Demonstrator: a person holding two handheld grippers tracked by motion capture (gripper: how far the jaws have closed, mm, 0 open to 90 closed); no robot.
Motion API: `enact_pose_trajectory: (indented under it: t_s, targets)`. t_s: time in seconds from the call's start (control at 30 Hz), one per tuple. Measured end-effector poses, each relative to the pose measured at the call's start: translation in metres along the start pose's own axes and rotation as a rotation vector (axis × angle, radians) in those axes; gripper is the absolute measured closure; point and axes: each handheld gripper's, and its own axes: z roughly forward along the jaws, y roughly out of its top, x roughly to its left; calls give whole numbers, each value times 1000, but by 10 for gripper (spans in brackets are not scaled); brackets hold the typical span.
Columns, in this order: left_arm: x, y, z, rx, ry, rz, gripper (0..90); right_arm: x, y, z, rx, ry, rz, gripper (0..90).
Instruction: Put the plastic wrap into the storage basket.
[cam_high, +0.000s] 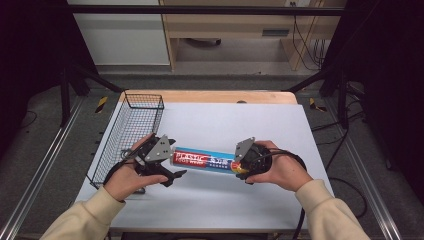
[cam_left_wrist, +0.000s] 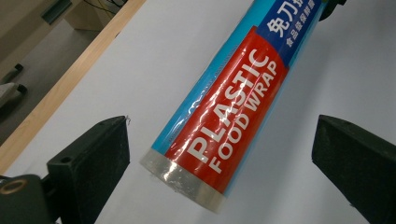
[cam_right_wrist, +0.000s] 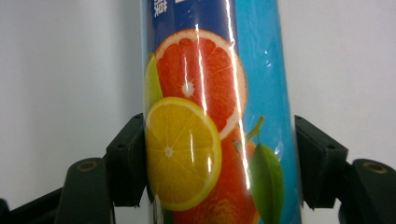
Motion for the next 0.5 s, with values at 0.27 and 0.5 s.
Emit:
enact_pose_trajectory:
  t_s: [0.27, 0.5]
  targets:
    - [7, 10, -5, 8, 3, 44, 44, -6, 9, -15, 15, -14, -26, 314]
    - [14, 19, -4, 32, -31, 86, 41, -10, 17, -22, 14, -20, -36, 313]
